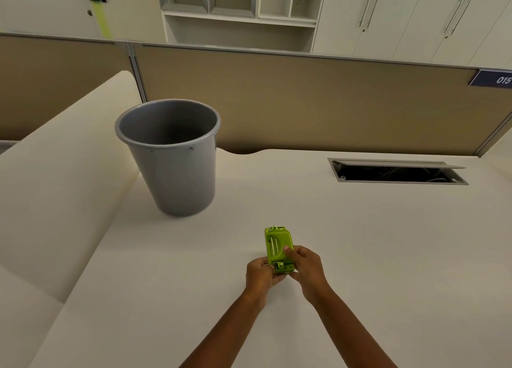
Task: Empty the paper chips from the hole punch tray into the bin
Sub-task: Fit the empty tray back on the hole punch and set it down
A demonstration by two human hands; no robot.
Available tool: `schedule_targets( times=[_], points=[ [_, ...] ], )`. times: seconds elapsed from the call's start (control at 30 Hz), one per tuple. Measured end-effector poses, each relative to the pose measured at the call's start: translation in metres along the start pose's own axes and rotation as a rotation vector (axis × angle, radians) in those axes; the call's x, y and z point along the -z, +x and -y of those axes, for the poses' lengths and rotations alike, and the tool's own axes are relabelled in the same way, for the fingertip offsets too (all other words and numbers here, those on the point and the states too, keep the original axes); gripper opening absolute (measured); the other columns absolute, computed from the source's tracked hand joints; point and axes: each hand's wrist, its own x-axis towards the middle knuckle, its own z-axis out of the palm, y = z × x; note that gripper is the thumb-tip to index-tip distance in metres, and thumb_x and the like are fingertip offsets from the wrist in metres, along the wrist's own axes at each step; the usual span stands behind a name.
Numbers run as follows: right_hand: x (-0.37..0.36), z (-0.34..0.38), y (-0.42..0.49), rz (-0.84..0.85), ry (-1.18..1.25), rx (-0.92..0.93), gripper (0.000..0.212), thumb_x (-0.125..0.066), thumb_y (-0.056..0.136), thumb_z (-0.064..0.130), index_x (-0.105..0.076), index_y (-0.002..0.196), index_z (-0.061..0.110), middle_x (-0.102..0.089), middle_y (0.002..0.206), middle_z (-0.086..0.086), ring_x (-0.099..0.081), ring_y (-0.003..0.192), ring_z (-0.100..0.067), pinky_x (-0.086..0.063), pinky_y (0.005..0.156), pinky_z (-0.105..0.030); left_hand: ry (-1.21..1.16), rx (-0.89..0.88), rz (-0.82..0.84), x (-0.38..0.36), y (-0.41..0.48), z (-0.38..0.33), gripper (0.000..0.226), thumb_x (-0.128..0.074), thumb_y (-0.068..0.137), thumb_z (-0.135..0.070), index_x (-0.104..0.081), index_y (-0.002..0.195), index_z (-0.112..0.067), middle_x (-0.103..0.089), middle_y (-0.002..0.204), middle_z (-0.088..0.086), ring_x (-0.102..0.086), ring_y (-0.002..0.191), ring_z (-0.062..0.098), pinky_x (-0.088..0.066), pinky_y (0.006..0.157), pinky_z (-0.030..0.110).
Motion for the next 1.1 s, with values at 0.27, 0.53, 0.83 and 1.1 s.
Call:
schedule_targets(
  times=[0.27, 0.53, 0.83, 1.1],
  points=[
    [0.01, -0.009, 0.021, -0.153, -0.105, -0.02, 0.025, -0.059, 0.086, 0.008, -0.059, 0.061, 0.007, -0.058, 0.074, -0.015, -0.053, 0.076, -0.027, -0.041, 0.074, -0.037, 0.456, -0.122, -0.124, 0.004, 0.009, 0.001, 0.025, -0.049, 0.09, -0.001, -0.059, 0.112, 0.003, -0.066, 0.113, 0.022, -0.066, 0.096, 0.031, -0.054, 0.074, 0.027],
    [0.046, -0.009, 0.052, -0.375, -0.286, -0.013, 0.023, -0.061, 0.085, 0.012, -0.068, 0.088, -0.01, -0.058, 0.077, -0.015, -0.051, 0.075, -0.026, -0.036, 0.055, -0.026, 1.425, -0.387, -0.177, 0.042, 0.027, 0.012, 0.05, -0.024, 0.101, -0.028, -0.013, 0.149, -0.015, -0.01, 0.159, 0.009, -0.006, 0.147, 0.021, -0.011, 0.119, 0.031],
    [0.055, -0.012, 0.071, -0.491, -0.384, -0.008, 0.027, -0.057, 0.087, 0.012, -0.063, 0.077, -0.012, -0.049, 0.068, -0.014, -0.045, 0.072, -0.026, -0.032, 0.061, -0.03, 1.645, -0.358, -0.231, 0.063, 0.039, 0.022, 0.058, -0.017, 0.101, -0.035, 0.005, 0.149, -0.013, 0.004, 0.159, 0.013, 0.002, 0.147, 0.027, -0.003, 0.12, 0.039],
    [0.055, -0.015, 0.072, -0.503, -0.438, 0.036, 0.025, -0.054, 0.09, 0.015, -0.064, 0.083, -0.007, -0.057, 0.081, -0.017, -0.051, 0.081, -0.028, -0.035, 0.071, -0.03, 1.639, -0.345, -0.295, 0.072, 0.046, 0.015, 0.061, -0.016, 0.1, -0.039, 0.006, 0.148, -0.01, 0.003, 0.159, 0.014, 0.001, 0.147, 0.026, -0.004, 0.12, 0.038]
  ],
)
